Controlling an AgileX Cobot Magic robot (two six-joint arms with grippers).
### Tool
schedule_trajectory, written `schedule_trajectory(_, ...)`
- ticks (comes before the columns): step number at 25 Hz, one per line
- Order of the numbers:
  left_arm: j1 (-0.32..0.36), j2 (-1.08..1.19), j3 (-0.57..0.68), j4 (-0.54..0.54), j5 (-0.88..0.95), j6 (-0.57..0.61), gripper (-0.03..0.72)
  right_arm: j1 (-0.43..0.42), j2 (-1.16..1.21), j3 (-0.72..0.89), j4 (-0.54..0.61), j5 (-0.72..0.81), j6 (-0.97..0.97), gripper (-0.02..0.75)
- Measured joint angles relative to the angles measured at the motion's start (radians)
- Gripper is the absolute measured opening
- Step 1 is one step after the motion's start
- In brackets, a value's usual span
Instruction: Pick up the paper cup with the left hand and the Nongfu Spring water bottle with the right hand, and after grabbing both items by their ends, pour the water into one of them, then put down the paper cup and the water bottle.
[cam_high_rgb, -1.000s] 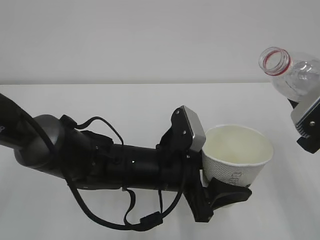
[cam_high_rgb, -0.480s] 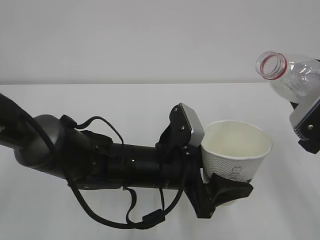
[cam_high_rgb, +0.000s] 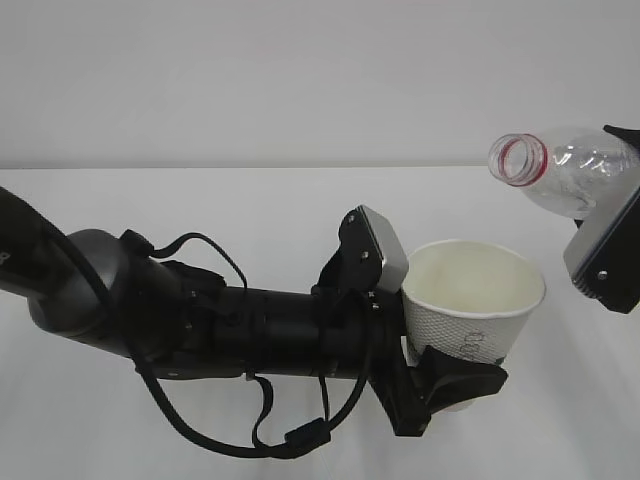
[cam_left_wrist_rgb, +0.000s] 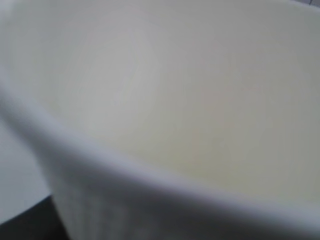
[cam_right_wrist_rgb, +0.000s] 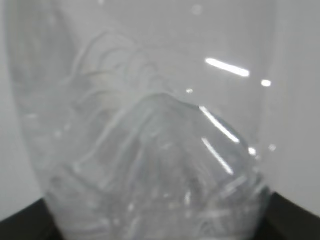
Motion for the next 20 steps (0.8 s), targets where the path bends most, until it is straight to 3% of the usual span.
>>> schedule_trajectory(20,0.0,0.0,0.0,0.0,0.0,-0.002,0.512,0.0,0.0,0.0,-0.005,-0.033,-0.141,0.494)
